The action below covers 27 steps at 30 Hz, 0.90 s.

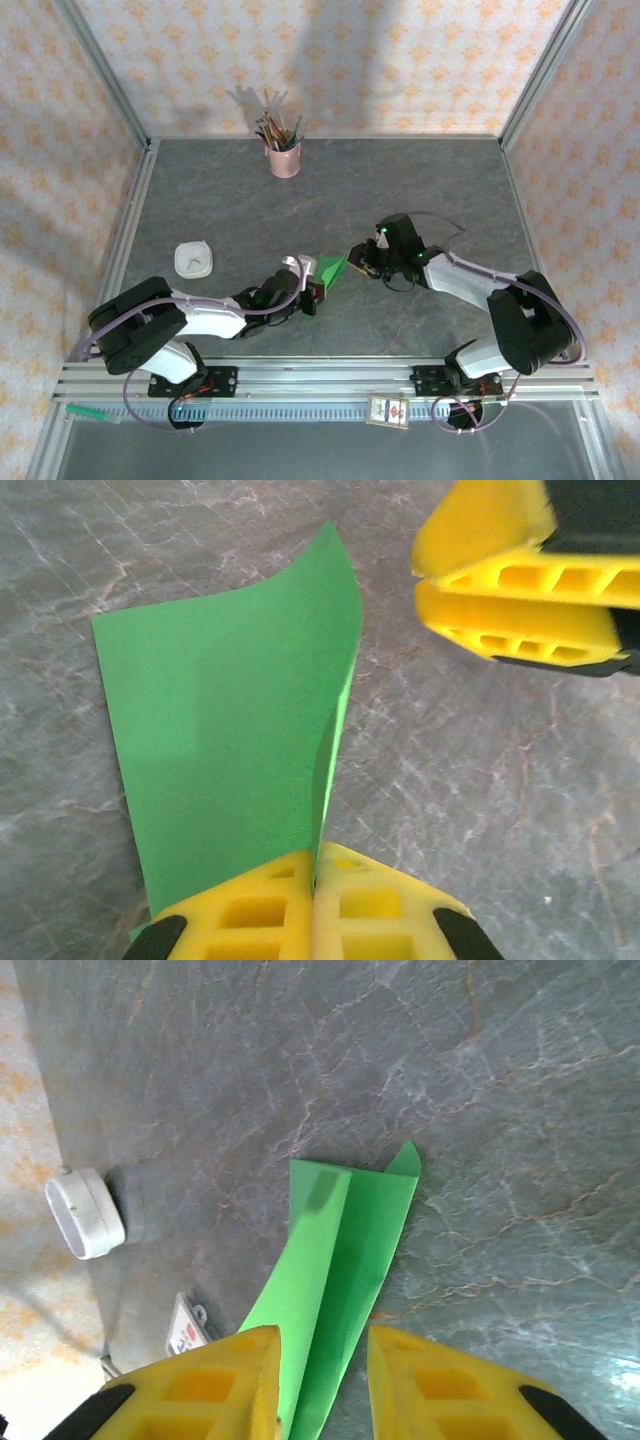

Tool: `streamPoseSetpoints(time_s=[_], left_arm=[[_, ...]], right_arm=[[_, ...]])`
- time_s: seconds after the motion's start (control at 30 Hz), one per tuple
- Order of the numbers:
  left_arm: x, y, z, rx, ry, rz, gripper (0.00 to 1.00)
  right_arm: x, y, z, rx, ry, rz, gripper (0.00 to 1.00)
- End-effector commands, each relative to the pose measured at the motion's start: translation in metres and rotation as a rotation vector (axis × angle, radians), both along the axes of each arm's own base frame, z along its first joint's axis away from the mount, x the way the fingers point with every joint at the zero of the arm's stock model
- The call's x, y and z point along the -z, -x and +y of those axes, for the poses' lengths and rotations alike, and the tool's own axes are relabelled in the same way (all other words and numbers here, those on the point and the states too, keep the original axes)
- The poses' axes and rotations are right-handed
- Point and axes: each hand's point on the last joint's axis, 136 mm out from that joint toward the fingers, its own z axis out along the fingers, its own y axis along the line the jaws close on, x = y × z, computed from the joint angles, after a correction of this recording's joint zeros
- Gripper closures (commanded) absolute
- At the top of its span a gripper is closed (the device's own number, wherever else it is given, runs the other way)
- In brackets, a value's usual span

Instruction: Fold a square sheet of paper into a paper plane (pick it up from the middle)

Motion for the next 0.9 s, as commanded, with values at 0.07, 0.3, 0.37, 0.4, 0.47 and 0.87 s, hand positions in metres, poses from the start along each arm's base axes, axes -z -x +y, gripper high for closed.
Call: streamPoseSetpoints(time_s=[0.07,0.3,0.37,0.4,0.47,0.87], left_arm=[[-0.004,0.001,-0.009,-0.014,0.147,0.061,1.0],[0.001,0.006,-0.005,-0.024,0.247,0.126,1.0],[0.001,0.007,-0.005,-0.025,0.271,0.139,1.0],[0.001,0.007,-0.004,-0.028,0.281,0.145,1.0],[0.003,0.007,-0.002,-0.036,0.288,0.156,1.0],[0.013,0.009,0.004,-0.053,0.339,0.236,1.0]], right_arm=[[0.009,0.002,-0.008,-0.029,0.054,-0.053,0.71],[0.015,0.003,-0.006,-0.049,0.049,-0.066,0.72],[0.018,0.003,-0.006,-0.051,0.053,-0.059,0.72],[0.019,0.003,-0.006,-0.054,0.052,-0.056,0.72],[0.02,0.003,-0.005,-0.055,0.053,-0.054,0.72],[0.021,0.003,-0.002,-0.059,0.062,-0.043,0.72]])
